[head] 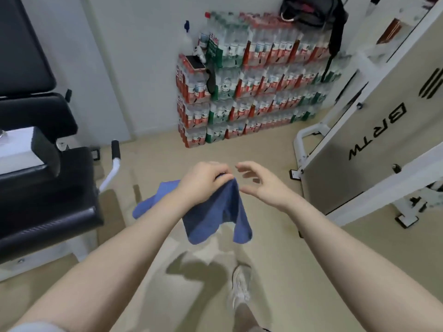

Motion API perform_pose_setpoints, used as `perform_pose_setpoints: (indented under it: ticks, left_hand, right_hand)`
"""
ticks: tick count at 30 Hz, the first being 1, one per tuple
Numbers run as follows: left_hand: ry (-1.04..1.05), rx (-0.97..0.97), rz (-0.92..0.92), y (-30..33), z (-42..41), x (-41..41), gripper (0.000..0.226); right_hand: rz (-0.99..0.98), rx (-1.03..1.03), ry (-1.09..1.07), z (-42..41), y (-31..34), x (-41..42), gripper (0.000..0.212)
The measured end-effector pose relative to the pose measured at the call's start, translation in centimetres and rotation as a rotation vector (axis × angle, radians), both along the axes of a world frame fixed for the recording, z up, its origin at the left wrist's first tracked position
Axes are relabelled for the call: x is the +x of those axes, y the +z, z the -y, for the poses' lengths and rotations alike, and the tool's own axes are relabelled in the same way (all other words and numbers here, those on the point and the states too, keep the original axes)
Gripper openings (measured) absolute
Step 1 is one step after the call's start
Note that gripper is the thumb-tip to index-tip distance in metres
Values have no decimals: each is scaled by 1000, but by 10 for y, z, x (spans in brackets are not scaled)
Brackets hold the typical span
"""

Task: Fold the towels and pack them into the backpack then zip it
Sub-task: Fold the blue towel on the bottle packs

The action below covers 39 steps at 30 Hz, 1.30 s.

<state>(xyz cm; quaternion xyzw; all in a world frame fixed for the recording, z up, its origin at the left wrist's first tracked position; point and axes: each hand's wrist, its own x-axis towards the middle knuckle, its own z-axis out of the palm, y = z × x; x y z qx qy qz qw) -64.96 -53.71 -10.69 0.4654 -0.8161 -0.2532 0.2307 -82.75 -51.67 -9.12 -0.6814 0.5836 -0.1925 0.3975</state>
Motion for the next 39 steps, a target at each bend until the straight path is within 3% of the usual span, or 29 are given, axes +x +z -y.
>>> perform_pose_setpoints:
  ticks: [3, 6, 11, 15, 20, 26, 28, 30, 33, 35, 37, 39]
  left_hand:
    - [7, -108, 67, 6, 49, -29, 41]
    - [43, -160, 84, 21, 98, -56, 48]
    - [123, -241, 156, 51, 179, -90, 58]
    - [159, -232, 185, 63, 246, -112, 42]
    - [311, -277, 64, 62, 340, -137, 33]
    - [539, -240, -289, 50, 483, -147, 17]
    - [557, -234, -287, 53, 540, -140, 16]
    - [545, -252, -192, 52, 596, -128, 16]
    - [406, -258, 128, 42, 670, -116, 25]
    - [349, -315, 304, 32, 708, -112, 31]
    - [415, -317, 308, 28, 741, -114, 34]
    - [558, -268, 198, 35, 776, -121, 28]
  right_hand:
    - [98, -54, 162, 59, 2, -9, 33]
    - [139, -82, 162, 116, -1, -30, 22]
    - [37, -194, 203, 208, 8, -84, 16]
    - [-224, -322, 136, 281, 6, -128, 23]
    - [-419, -331, -77, 378, 8, -180, 12]
    - [-591, -347, -317, 516, 9, -244, 12]
    - [-532, -323, -402, 564, 9, -262, 14]
    - [-332, -282, -523, 615, 16, -267, 22]
    - [79, -228, -696, 693, 24, -263, 22]
    - [221, -181, -779, 741, 28, -258, 12]
    - [329, -163, -795, 781, 30, -254, 10]
    - [440, -171, -793, 817, 34, -251, 13]
